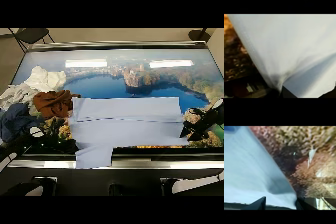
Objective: Fold the shirts.
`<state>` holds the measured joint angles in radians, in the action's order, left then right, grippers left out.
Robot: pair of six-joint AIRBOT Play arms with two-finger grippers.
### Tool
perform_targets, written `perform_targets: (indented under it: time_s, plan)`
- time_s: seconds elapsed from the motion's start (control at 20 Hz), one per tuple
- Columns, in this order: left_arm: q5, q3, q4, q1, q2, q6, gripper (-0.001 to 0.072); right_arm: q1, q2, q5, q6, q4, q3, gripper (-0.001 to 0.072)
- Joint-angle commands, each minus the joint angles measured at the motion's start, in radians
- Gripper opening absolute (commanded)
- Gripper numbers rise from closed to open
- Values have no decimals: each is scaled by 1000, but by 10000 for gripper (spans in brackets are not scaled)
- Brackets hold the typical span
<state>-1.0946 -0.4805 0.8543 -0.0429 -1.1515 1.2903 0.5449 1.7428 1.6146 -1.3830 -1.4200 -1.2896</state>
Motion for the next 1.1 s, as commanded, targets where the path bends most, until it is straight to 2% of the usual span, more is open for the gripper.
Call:
perform_targets:
  time_s: [0.0, 0.2, 0.25, 0.3, 0.35, 0.6, 0.75, 0.8, 0.9, 1.05]
  plan:
    - [-16, -1, -6, 0, 6, 0, 30, 0, 0, 55, -1, 2, 16, 454]
    - [-14, -1, -6, 0, 14, 0, 31, 0, 0, 36, -1, -2, 65, 448]
    - [-14, -1, -6, 0, 14, 0, 31, 0, 0, 33, 0, -2, 72, 375]
    - [-14, -1, -6, 0, 14, 0, 30, 0, 0, 27, 0, -2, 73, 245]
    - [-15, -4, -6, 0, 14, -1, 30, 0, -3, 27, -1, -2, 73, 71]
    - [-35, -126, 10, 0, 66, -8, 28, 0, -97, -21, 0, 14, 59, 61]
    - [-81, -273, 12, 0, 81, 4, 26, -10, -124, -51, -14, 80, -36, 60]
    - [-83, -331, 33, 1, 81, 11, 26, -26, -124, -67, -17, 97, -88, 60]
    - [-99, -448, 168, 16, 79, 80, 26, -72, -122, -117, -24, 100, -208, 59]
    - [-92, -586, 248, 79, 37, 90, 26, -133, -101, -245, -55, 84, -369, 58]
